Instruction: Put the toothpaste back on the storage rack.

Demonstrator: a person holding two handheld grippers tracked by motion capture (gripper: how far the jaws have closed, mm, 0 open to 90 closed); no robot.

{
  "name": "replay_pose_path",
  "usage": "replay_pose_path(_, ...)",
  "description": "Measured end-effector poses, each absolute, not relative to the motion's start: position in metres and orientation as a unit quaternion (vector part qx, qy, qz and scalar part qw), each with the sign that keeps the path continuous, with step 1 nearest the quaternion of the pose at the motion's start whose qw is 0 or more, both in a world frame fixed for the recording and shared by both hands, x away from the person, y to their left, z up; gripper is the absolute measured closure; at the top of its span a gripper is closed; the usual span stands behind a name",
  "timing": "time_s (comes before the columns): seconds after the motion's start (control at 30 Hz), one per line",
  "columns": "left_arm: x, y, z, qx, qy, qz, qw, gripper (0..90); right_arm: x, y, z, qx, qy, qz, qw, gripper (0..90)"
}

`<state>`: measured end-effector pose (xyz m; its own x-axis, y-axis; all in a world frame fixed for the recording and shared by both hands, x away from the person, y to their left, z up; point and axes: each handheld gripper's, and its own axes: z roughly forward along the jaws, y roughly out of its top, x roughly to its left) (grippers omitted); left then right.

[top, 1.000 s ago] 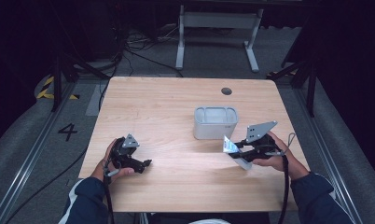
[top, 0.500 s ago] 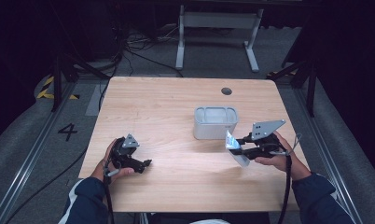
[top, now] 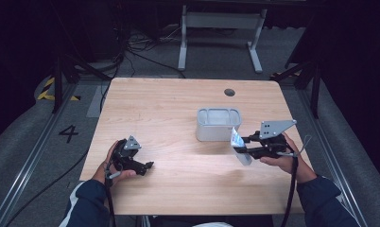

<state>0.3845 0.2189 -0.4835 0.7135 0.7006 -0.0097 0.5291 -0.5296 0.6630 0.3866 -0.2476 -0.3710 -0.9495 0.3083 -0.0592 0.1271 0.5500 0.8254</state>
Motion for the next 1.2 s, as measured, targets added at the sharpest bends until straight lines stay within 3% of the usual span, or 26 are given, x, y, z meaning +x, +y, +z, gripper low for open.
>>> replay_pose_path(1.2,0.385,0.219,-0.484,0.865,0.355,0.131,0.33,0.7,0.388,-0.249,-0.336,0.14,0.831,0.518,0.146,64.7)
